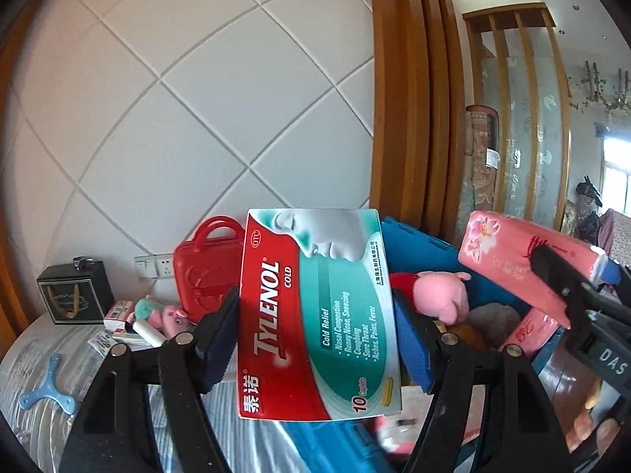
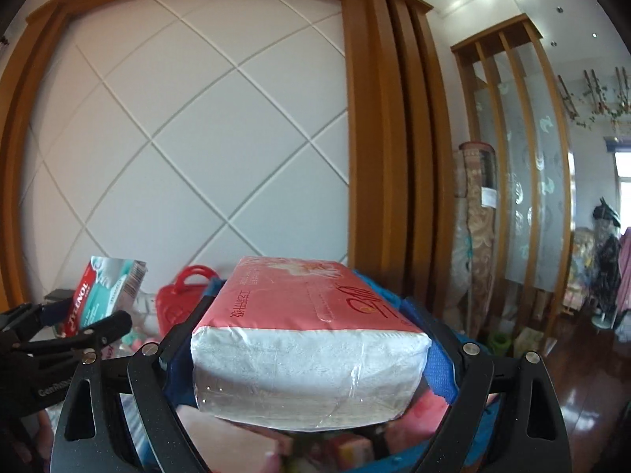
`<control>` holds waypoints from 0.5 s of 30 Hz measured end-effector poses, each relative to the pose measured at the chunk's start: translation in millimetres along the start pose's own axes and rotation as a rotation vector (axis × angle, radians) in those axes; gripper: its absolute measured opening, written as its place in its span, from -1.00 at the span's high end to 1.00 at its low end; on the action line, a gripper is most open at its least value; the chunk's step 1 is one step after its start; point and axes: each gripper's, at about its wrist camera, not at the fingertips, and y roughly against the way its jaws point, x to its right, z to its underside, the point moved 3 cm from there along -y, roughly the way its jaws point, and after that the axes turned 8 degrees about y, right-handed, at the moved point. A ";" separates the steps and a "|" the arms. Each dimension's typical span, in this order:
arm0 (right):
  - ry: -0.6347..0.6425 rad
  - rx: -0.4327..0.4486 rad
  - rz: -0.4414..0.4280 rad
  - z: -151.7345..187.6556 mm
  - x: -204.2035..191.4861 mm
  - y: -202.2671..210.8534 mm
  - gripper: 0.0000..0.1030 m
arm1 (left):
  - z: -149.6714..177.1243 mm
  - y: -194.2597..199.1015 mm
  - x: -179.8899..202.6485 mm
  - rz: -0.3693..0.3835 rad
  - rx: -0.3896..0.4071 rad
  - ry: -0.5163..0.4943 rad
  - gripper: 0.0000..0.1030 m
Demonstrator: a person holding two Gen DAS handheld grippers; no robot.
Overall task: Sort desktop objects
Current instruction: 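Carry the Tylenol box with the left gripper while the right carries the tissue pack to the crate, then open both grippers to drop the Tylenol box and tissue pack into the crate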
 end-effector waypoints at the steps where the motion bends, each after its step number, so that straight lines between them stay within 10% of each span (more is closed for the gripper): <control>1: -0.004 -0.022 0.002 5.4 14.8 -11.5 -0.79 | 1.1 -6.1 13.1 -0.001 -0.014 -0.013 -0.38; 15: -0.024 -0.096 -0.019 45.7 91.3 -61.5 -0.83 | 12.8 -40.3 93.3 -0.037 -0.068 -0.101 -0.39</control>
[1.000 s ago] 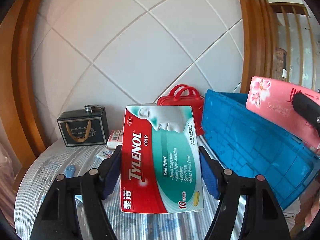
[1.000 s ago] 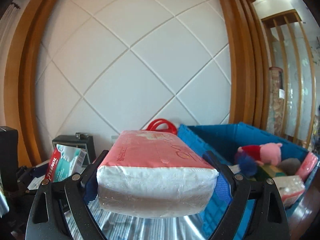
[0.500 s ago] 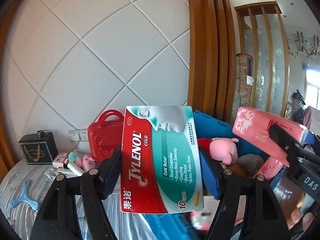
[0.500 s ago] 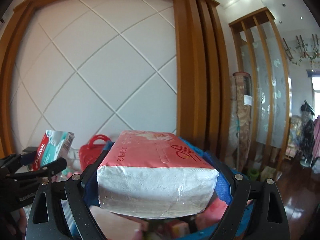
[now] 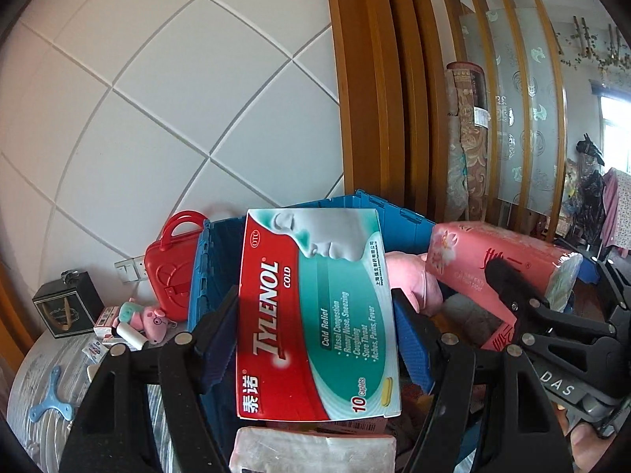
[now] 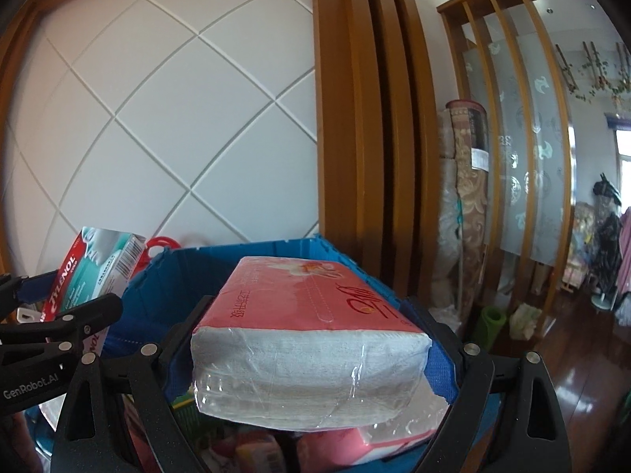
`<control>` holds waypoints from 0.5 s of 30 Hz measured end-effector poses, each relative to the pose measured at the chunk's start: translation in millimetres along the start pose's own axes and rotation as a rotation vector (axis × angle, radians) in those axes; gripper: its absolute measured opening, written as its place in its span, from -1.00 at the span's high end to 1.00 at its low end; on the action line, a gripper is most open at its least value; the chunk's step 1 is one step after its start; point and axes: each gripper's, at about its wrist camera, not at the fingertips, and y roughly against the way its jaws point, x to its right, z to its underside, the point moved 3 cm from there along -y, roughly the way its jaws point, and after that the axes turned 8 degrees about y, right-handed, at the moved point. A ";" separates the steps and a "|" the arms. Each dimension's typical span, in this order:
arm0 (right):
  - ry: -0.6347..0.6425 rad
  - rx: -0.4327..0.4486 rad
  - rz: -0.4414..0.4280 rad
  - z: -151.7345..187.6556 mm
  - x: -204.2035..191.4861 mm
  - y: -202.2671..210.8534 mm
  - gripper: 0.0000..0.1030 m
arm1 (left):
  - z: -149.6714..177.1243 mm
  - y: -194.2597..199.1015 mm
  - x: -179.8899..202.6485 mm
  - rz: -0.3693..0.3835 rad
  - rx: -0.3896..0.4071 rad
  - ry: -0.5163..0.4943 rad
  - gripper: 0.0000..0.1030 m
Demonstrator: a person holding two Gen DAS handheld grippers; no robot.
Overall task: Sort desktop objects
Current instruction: 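Open both grippers to drop the Tylenol box and tissue pack into the crate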
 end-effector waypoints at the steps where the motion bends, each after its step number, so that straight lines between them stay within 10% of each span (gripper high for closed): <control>1: 0.001 -0.008 -0.002 1.7 1.4 -3.1 -0.84 | -0.2 -0.7 1.6 -0.001 0.001 0.001 -0.40; 7: 0.020 0.009 0.015 2.3 1.8 4.9 -1.00 | -1.6 8.7 -3.2 -0.007 0.040 0.026 -0.98; 15: 0.025 -0.001 0.023 -0.8 0.3 28.0 -1.00 | -2.3 42.4 -22.1 -0.054 0.109 0.048 -0.99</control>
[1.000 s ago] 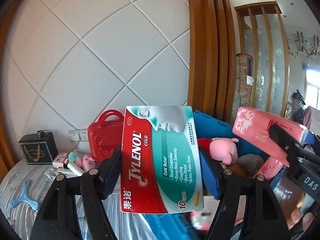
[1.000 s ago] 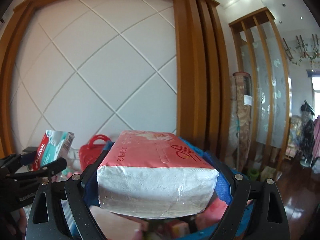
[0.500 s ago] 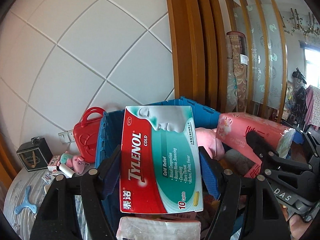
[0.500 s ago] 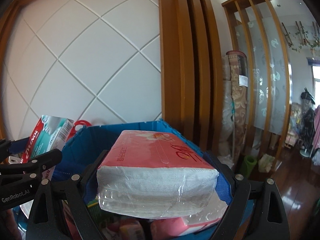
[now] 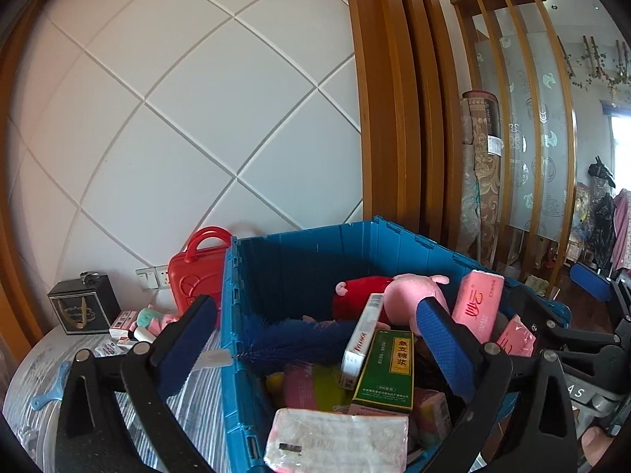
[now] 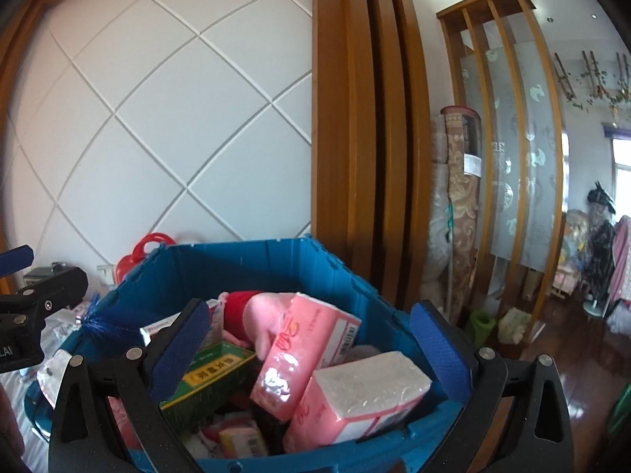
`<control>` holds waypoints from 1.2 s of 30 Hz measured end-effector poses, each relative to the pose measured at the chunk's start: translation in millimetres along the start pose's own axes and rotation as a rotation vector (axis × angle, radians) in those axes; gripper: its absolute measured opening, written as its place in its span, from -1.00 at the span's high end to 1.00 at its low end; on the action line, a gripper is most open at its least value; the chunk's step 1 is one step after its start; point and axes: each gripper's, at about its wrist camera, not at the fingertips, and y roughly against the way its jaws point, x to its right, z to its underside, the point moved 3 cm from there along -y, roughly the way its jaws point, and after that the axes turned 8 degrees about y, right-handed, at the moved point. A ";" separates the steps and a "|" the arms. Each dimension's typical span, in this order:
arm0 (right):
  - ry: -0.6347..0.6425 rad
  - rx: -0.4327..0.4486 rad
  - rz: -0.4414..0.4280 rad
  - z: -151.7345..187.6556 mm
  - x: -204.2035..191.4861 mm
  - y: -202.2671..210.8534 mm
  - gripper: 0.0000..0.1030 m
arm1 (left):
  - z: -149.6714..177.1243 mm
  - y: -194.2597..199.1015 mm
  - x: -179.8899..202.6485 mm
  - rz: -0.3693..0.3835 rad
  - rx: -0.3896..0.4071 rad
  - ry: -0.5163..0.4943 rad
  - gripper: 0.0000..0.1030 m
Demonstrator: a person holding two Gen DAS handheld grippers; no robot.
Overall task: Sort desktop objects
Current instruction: 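Open both grippers to drop the Tylenol box and tissue pack into the crate, then withdraw both grippers from the crate back over the bed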
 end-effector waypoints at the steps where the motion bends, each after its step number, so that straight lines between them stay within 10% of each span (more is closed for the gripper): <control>1: 0.002 -0.004 -0.005 -0.4 -2.7 2.8 -1.00 | 0.4 4.7 -4.2 -0.009 0.007 0.001 -0.99; 16: 0.075 0.027 -0.061 -19.6 -98.9 47.9 -1.00 | 0.8 71.5 -127.2 -0.157 0.067 0.073 -0.99; 36: 0.190 -0.022 -0.257 -31.4 -372.9 107.1 -1.00 | 51.7 149.1 -374.0 -0.332 -0.041 0.132 -0.99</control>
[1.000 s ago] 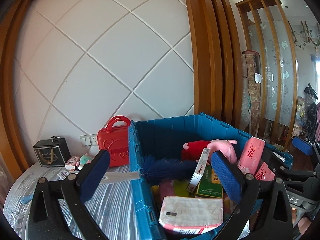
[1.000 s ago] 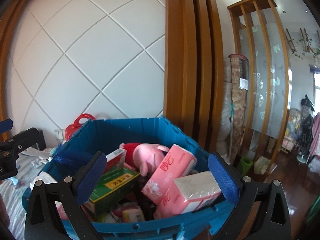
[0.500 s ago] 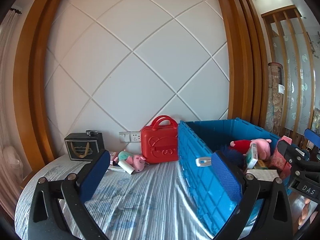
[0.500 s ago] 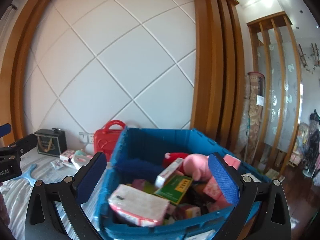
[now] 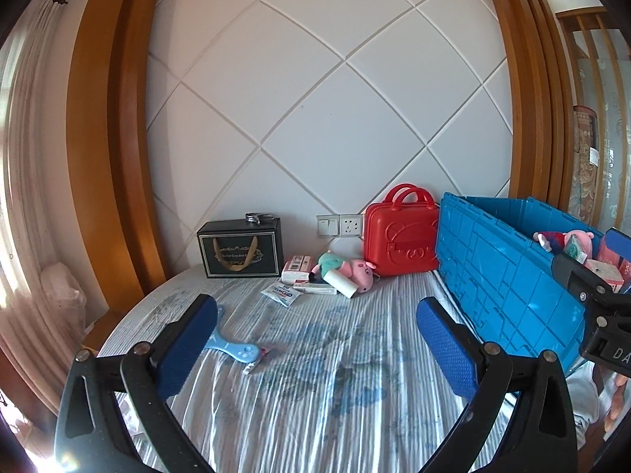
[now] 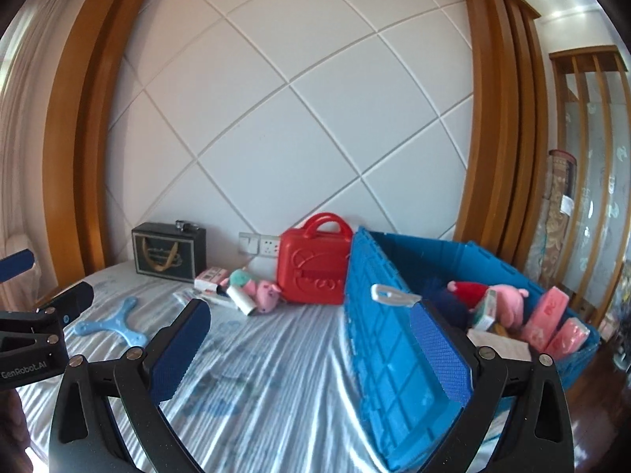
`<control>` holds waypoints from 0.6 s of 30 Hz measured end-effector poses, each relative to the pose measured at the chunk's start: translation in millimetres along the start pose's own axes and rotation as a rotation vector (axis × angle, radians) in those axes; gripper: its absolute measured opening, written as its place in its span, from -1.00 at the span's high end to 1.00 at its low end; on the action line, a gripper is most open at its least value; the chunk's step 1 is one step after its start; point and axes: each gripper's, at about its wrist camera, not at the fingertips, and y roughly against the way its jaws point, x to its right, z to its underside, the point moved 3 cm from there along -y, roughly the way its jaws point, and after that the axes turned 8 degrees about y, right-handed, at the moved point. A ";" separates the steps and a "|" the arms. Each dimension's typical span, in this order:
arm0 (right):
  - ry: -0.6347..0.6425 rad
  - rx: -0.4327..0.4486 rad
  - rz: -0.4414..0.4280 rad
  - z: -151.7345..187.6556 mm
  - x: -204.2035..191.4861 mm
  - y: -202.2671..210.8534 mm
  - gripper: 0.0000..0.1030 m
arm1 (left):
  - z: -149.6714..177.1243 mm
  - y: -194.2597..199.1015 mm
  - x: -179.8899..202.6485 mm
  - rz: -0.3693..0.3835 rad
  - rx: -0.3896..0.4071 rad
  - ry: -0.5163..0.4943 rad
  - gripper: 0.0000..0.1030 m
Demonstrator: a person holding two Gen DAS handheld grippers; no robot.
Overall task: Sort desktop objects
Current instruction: 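Withdraw both grippers from the crate back over the bed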
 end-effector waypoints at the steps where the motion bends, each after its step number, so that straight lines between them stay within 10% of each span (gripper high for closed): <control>1: 0.003 -0.006 -0.010 -1.4 -5.9 -2.5 -1.00 | 1.0 -2.2 -6.0 -0.006 -0.005 0.008 -0.99; 18: -0.013 -0.100 -0.214 16.3 -28.2 -126.4 -1.00 | 26.6 -88.5 -88.3 -0.270 -0.151 0.056 -0.99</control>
